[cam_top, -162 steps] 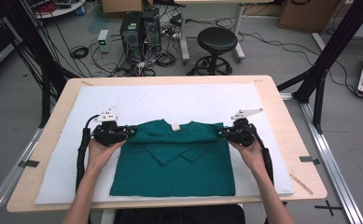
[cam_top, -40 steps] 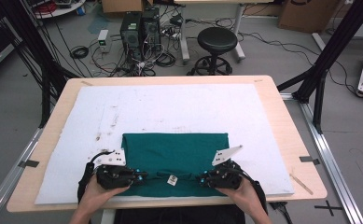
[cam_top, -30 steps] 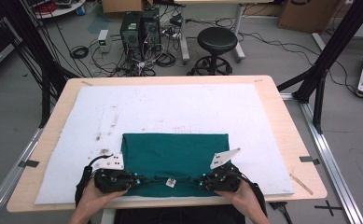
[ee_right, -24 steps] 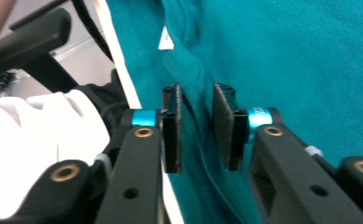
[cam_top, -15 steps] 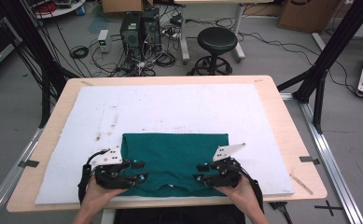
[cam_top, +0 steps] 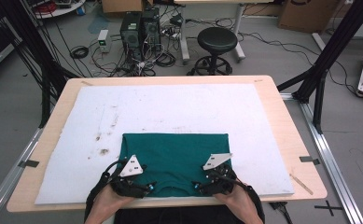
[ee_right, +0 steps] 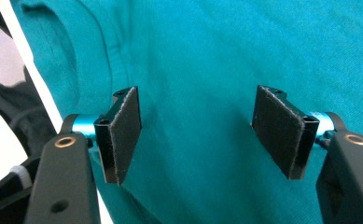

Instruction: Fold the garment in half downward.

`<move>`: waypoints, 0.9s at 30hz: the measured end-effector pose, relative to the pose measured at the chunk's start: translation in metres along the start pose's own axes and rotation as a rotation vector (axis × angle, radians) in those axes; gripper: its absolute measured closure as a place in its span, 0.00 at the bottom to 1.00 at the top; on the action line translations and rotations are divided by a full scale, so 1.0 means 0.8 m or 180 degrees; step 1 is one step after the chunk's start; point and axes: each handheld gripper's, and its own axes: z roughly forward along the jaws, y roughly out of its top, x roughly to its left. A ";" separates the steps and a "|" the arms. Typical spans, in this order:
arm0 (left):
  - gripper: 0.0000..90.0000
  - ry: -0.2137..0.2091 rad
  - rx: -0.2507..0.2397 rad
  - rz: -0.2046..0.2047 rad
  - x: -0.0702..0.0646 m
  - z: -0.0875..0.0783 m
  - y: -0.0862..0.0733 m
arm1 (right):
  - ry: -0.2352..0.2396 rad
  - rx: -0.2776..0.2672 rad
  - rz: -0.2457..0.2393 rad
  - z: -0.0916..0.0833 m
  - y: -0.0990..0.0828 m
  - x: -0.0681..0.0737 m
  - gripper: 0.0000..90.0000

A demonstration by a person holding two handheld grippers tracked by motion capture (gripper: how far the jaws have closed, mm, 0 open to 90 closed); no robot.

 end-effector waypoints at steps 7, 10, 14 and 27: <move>0.36 0.0092 -0.0268 -0.0081 0.018 -0.036 -0.001 | 0.0054 -0.0086 0.0008 -0.012 -0.005 -0.006 0.37; 0.36 0.0319 -0.0509 -0.0340 0.037 -0.062 -0.007 | 0.0018 -0.0297 0.0162 -0.026 -0.007 -0.018 0.35; 0.39 0.0501 -0.0502 -0.0532 0.055 -0.081 -0.021 | -0.0101 -0.0486 0.0351 -0.044 -0.013 -0.034 0.33; 0.64 0.0147 0.0059 -0.0731 0.057 -0.059 -0.040 | -0.0226 -0.0428 0.0512 -0.052 -0.023 -0.050 0.33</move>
